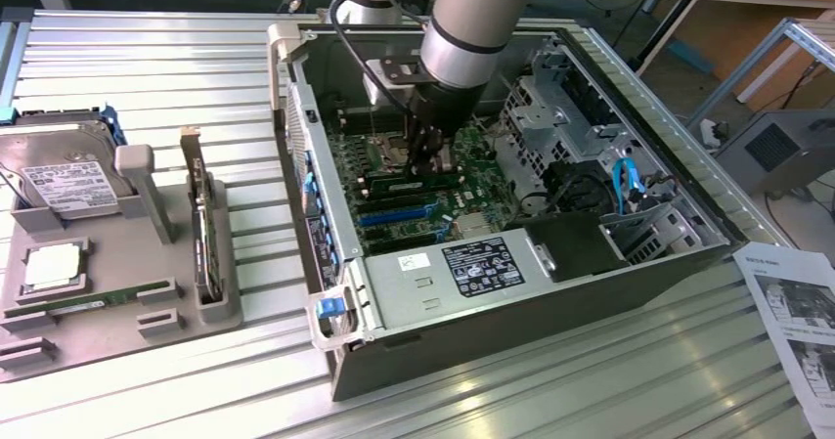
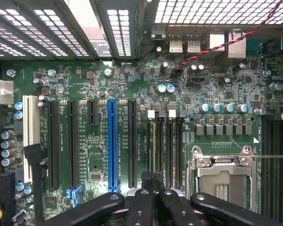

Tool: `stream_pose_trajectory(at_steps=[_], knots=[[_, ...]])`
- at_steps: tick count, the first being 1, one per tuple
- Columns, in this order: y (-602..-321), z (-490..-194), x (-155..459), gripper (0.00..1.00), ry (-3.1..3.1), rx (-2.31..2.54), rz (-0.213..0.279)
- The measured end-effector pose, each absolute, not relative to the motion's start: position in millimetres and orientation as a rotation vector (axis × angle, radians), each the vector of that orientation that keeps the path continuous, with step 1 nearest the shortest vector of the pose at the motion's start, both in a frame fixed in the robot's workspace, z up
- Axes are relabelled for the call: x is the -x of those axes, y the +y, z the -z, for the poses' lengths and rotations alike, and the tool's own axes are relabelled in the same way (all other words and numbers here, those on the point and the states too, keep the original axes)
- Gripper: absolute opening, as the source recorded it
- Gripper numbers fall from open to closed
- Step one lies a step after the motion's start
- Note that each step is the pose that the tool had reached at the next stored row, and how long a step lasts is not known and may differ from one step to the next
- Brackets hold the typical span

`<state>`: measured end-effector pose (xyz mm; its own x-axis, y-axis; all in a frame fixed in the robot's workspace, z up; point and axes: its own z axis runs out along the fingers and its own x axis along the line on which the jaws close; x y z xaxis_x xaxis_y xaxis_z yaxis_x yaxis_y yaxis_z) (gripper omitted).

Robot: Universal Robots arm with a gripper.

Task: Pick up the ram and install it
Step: 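Press down the ram until it locks into place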

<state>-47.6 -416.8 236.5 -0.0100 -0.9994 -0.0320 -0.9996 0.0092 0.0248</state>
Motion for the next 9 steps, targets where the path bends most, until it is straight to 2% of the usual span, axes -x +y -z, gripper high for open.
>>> stream_pose_trajectory(at_steps=[9], knots=[[-417.0, -233.9, 49.6, 0.11, 2.228, 2.207, -0.063]])
